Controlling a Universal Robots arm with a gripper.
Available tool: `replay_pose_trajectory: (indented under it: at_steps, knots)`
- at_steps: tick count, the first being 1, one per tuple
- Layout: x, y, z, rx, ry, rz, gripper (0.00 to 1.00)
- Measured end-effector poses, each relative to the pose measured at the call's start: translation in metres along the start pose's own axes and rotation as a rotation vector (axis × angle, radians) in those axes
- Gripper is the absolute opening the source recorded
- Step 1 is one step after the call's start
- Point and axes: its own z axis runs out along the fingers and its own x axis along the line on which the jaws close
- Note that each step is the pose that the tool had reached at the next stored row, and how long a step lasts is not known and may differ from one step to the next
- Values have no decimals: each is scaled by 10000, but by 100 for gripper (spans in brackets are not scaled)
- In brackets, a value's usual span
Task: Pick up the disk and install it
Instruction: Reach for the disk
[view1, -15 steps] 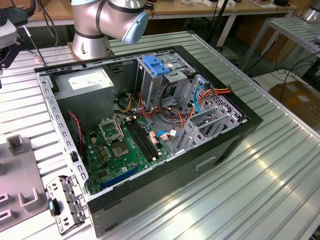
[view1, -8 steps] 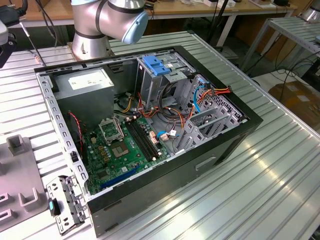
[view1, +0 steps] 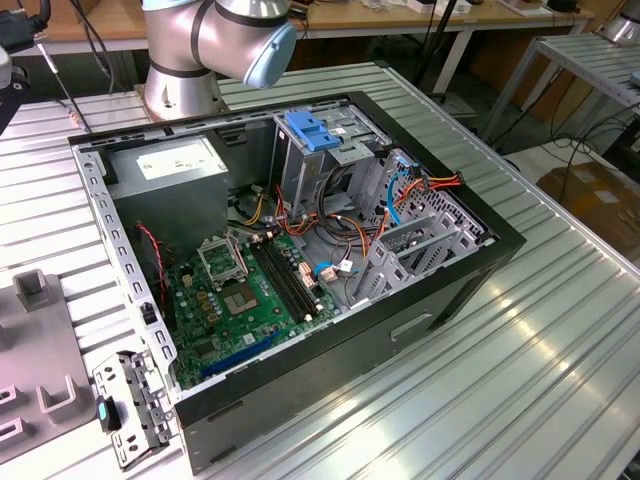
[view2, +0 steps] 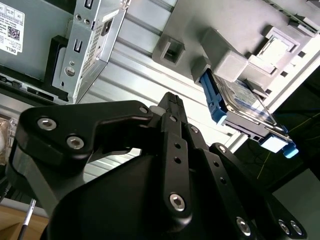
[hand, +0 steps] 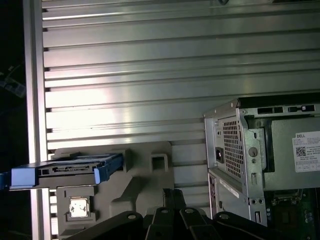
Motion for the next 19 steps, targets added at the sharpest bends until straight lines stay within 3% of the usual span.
replay_pose_trajectory:
  at_steps: [9, 12, 19]
  knots:
    - [42, 39, 2, -1, 0, 1, 11]
    - [78, 89, 4, -1, 0, 0, 11]
    - [162, 134, 6, 0, 0, 1, 11]
